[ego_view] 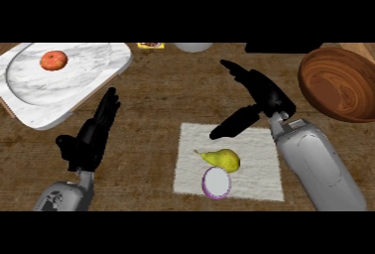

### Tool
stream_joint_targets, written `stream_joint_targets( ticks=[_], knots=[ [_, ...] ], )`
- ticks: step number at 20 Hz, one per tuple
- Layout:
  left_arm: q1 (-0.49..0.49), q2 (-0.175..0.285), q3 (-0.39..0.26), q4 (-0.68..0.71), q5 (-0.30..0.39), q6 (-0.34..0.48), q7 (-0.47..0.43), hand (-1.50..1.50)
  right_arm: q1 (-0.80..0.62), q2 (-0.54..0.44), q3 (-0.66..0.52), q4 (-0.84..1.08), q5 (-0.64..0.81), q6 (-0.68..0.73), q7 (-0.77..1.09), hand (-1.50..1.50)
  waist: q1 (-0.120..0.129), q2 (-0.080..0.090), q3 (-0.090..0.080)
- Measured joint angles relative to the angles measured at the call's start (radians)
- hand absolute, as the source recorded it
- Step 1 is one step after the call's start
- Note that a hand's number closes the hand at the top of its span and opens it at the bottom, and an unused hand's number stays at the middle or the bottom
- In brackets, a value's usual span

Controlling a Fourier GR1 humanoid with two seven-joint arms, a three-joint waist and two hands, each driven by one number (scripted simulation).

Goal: Pick the pear from the placemat and place it in the bowl

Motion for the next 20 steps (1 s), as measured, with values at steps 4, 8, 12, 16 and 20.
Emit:
stream_joint_targets(
  ticks=[4,8,12,16,20],
  knots=[
    [-0.003,-0.026,-0.012,-0.002,-0.024,0.015,0.004,0.0,-0.033,0.018,0.015,0.051,-0.021,0.075,0.1,-1.5,-0.002,0.0,0.0],
    [-0.002,-0.037,-0.009,-0.014,-0.035,0.01,0.019,0.0,-0.023,0.033,0.025,0.084,-0.021,0.134,0.142,-1.5,-0.004,-0.001,0.001],
    [-0.003,-0.053,0.007,-0.013,-0.048,-0.001,0.025,0.0,-0.004,0.034,-0.006,0.114,-0.019,0.193,0.128,-1.5,-0.005,0.0,0.001],
    [0.01,-0.062,0.021,-0.027,-0.063,-0.019,0.03,0.0,0.026,0.026,-0.048,0.121,-0.019,0.245,0.09,-1.5,-0.006,-0.001,0.001],
    [0.024,-0.057,0.045,-0.038,-0.066,-0.038,0.034,0.0,0.093,0.038,-0.071,0.062,-0.025,0.25,0.073,-1.5,-0.008,-0.001,0.001]
  ],
)
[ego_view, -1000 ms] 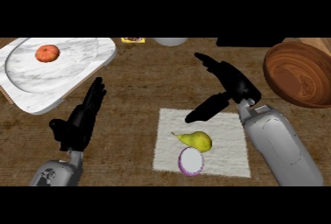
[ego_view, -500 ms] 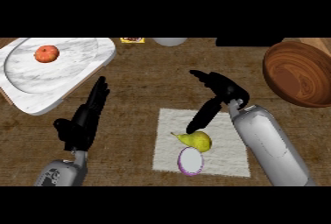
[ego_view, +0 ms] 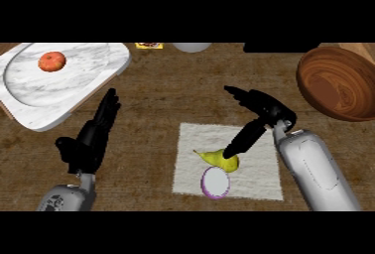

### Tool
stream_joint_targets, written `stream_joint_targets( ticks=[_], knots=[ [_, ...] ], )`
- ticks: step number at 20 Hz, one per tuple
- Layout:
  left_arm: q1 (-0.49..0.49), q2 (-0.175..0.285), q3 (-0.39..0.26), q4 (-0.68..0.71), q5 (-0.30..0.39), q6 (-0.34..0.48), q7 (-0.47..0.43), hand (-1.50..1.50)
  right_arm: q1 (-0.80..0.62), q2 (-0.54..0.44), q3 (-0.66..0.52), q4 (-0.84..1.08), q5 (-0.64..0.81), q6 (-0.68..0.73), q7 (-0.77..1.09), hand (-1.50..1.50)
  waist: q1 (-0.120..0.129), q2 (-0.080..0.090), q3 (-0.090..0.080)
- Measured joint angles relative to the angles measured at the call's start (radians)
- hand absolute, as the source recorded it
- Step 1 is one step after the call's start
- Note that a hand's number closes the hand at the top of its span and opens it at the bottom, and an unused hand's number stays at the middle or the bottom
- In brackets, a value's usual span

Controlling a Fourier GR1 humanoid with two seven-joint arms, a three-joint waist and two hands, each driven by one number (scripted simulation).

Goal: Pick the pear from the placemat and place it in the bowl

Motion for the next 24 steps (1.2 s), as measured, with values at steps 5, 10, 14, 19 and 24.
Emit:
stream_joint_targets(
  ticks=[5,10,14,19,24],
  knots=[
    [0.004,0.0,0.026,-0.019,-0.003,-0.029,0.016,0.0,0.045,0.027,-0.032,-0.012,0.002,-0.001,-0.045,-1.5,0.0,0.0,0.0],
    [0.001,-0.021,0.042,-0.02,-0.018,-0.044,0.023,0.0,0.062,0.062,-0.062,-0.039,-0.01,0.0,-0.019,-1.5,0.0,0.0,0.0],
    [0.015,-0.039,0.04,-0.017,-0.044,-0.051,0.007,0.0,0.093,0.096,-0.058,-0.053,-0.002,-0.012,0.0,-1.5,0.0,0.0,0.0],
    [0.005,-0.062,0.052,0.01,-0.061,-0.058,-0.009,0.0,0.142,0.109,-0.067,-0.025,0.02,-0.017,-0.055,-1.5,0.0,0.0,0.0],
    [0.012,-0.064,0.075,-0.006,-0.062,-0.079,0.0,0.0,0.151,0.14,-0.054,0.029,0.067,-0.051,-0.112,-1.5,0.001,0.0,0.0]
  ],
)
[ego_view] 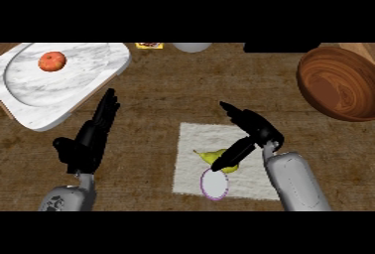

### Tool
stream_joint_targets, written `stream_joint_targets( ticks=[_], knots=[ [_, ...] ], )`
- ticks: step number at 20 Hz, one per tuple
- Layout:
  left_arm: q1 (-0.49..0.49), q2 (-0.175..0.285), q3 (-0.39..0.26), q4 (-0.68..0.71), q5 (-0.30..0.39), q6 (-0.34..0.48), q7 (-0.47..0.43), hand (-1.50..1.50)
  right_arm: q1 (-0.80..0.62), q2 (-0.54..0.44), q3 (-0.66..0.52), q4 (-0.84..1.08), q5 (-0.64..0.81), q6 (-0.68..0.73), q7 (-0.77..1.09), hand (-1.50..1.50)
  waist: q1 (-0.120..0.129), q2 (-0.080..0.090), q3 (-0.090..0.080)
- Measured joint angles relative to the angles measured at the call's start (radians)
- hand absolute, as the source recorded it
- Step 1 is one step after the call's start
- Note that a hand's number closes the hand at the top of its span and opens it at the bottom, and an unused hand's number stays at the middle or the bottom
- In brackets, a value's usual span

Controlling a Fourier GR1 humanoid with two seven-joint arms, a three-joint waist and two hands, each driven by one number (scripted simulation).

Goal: Pick the pear from the placemat and place it in the bowl

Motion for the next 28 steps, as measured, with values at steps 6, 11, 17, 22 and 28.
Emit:
stream_joint_targets(
  ticks=[6,11,17,22,28],
  knots=[
    [-0.015,-0.025,-0.002,0.012,-0.023,0.005,0.008,0.0,0.01,-0.02,0.014,0.069,0.078,-0.007,-0.072,-1.5,0.0,-0.001,0.0],
    [-0.011,-0.008,0.025,0.007,-0.011,-0.022,0.007,0.0,0.002,-0.035,0.038,0.125,0.155,-0.016,-0.112,-1.5,0.001,-0.002,-0.001],
    [-0.008,-0.02,0.023,-0.016,-0.025,-0.021,0.022,0.0,0.003,-0.028,0.06,0.166,0.194,-0.007,-0.162,1.5,-0.003,-0.016,-0.011],
    [-0.016,-0.015,0.035,-0.008,-0.021,-0.028,0.022,0.0,0.006,-0.057,0.119,0.165,0.234,0.054,-0.249,1.5,-0.005,-0.015,-0.013],
    [-0.007,-0.039,0.022,0.009,-0.035,-0.019,0.006,0.0,0.017,-0.049,0.129,0.165,0.249,0.067,-0.311,1.5,-0.007,-0.014,-0.013]
  ],
)
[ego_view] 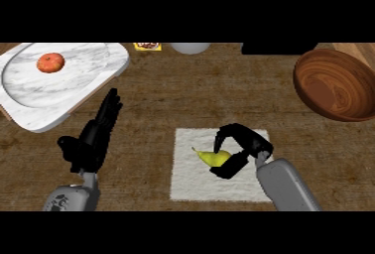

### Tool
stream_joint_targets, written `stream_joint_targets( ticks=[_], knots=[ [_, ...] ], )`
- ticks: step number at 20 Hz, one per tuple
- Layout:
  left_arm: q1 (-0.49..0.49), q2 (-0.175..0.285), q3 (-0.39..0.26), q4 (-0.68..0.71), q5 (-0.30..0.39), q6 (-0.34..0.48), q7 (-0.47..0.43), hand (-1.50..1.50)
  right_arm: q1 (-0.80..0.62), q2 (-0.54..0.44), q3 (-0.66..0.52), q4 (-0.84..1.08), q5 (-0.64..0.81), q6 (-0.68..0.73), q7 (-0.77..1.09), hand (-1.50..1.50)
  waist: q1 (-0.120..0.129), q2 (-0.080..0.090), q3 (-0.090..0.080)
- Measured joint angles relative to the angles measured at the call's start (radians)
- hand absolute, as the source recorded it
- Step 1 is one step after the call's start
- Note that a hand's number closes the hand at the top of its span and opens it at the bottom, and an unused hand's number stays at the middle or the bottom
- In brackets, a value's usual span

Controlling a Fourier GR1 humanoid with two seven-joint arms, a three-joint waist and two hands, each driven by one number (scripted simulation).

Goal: Pick the pear from the placemat and place it in the bowl

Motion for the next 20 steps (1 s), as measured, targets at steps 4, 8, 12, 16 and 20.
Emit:
stream_joint_targets(
  ticks=[4,8,12,16,20],
  knots=[
    [-0.003,0.0,0.005,0.013,-0.006,-0.002,-0.014,0.0,0.024,0.019,-0.001,-0.038,-0.014,0.001,-0.025,1.5,0.0,0.003,0.003],
    [0.01,0.003,0.012,-0.002,-0.003,0.002,-0.001,0.0,0.125,-0.076,-0.029,-0.194,-0.058,0.028,-0.209,1.5,-0.015,0.004,0.01],
    [0.017,0.019,0.035,-0.003,0.007,-0.001,-0.002,0.0,0.221,-0.174,-0.109,-0.355,-0.142,0.051,-0.427,1.5,-0.037,0.003,0.013],
    [0.014,0.026,0.043,-0.014,0.011,-0.004,0.012,0.0,0.312,-0.237,-0.208,-0.531,-0.232,0.066,-0.551,1.5,-0.038,0.004,0.013],
    [0.004,0.016,0.036,0.005,0.0,0.002,0.0,0.0,0.389,-0.283,-0.317,-0.735,-0.306,0.064,-0.578,1.5,-0.037,0.005,0.012]
  ],
)
